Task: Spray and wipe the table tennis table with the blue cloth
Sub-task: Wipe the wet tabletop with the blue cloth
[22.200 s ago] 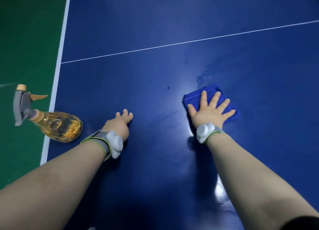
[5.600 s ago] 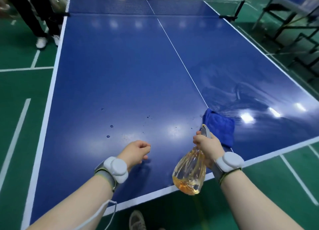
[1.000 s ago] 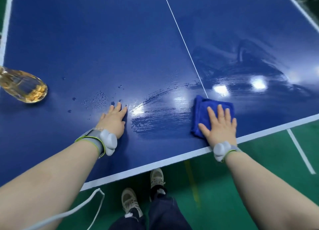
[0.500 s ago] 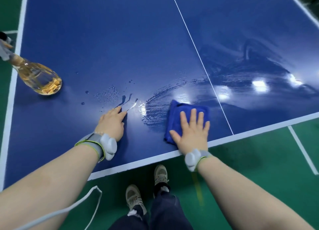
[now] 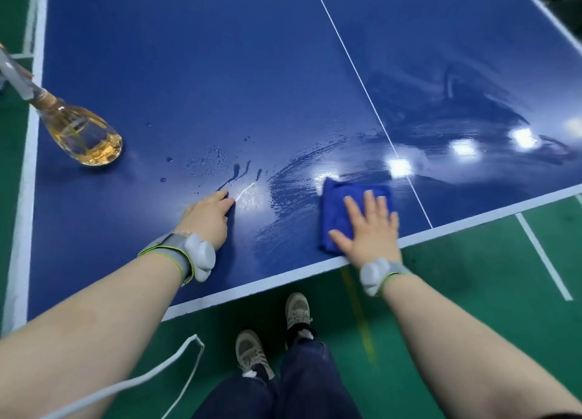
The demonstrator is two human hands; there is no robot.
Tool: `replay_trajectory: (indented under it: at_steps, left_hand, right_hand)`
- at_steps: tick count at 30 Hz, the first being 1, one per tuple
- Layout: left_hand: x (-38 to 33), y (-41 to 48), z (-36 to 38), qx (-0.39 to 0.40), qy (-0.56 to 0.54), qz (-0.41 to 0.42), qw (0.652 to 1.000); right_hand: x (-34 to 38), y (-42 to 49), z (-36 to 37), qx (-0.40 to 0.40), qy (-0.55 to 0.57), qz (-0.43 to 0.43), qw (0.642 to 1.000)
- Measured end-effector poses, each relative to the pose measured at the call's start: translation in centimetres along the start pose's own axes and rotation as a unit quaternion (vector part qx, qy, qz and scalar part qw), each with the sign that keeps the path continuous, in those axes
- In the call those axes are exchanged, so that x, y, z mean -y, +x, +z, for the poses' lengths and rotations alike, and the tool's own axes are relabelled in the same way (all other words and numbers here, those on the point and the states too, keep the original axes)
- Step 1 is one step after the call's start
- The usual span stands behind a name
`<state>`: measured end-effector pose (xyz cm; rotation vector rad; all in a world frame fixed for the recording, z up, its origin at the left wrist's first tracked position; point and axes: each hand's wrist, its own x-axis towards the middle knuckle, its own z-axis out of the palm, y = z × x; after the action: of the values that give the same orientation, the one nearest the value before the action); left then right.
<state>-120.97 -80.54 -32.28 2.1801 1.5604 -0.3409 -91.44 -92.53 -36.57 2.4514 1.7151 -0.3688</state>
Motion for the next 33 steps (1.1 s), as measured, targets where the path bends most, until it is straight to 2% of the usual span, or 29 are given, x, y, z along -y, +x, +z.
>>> replay_trajectory:
  at_steps: [2,4,6,8,10,14,16,19,21,24,27,30,33]
  left_hand:
    - [0.5,-0.2,0.0,-0.008,0.007,0.007,1.0]
    - [1.2,-0.4,-0.1,-0.024,0.017,0.001,1.0]
    - [2.3,-0.5,-0.3,-0.028,0.023,-0.016,0.999]
    - [3.5,-0.5,-0.5,-0.011,0.029,-0.027,0.999]
    - [4.1,-0.3,-0.8,0.021,0.03,-0.023,0.999]
    - [4.7,0.1,-1.7,0.056,-0.006,-0.021,0.998]
    - [4.6,0.0,-1.9,0.041,-0.014,-0.021,0.999]
    - [4.5,0.0,-1.7,0.003,-0.023,-0.031,0.999]
    - [4.5,0.4,-1.8,-0.02,-0.015,-0.033,0.999]
    - [4.2,1.8,-2.5,-0.04,-0.01,-0.044,0.998]
    - [3.2,3.4,-3.1,-0.049,0.0,-0.071,0.996]
    - [2.8,4.4,-3.2,-0.076,0.011,-0.094,0.993]
    - [2.3,6.2,-3.4,-0.085,0.017,-0.101,0.991]
  right_hand:
    - [-3.8,0.8,-0.9,0.011,0.017,0.118,0.993]
    - [-5.3,1.4,-1.4,0.03,0.041,0.198,0.979]
    - [-4.2,2.0,-1.4,0.038,0.049,0.239,0.969]
    - [-1.6,2.5,-1.4,0.03,0.047,0.239,0.969]
    - [1.4,2.8,-1.5,0.023,0.036,0.189,0.981]
    - [9.7,2.3,-1.4,0.022,-0.007,0.027,0.999]
    - [14.2,1.4,-1.2,0.037,-0.008,-0.075,0.996]
    - [18.6,0.1,-0.4,0.062,-0.032,-0.22,0.973]
    - [19.3,0.4,-0.2,0.071,-0.043,-0.27,0.959]
    - [17.4,2.3,-0.7,0.064,-0.024,-0.293,0.954]
    - [13.3,5.7,-1.6,0.048,-0.028,-0.226,0.972]
    - [7.7,8.9,-2.9,0.029,-0.025,-0.105,0.994]
    - [0.7,12.4,-4.2,0.016,-0.006,0.036,0.999]
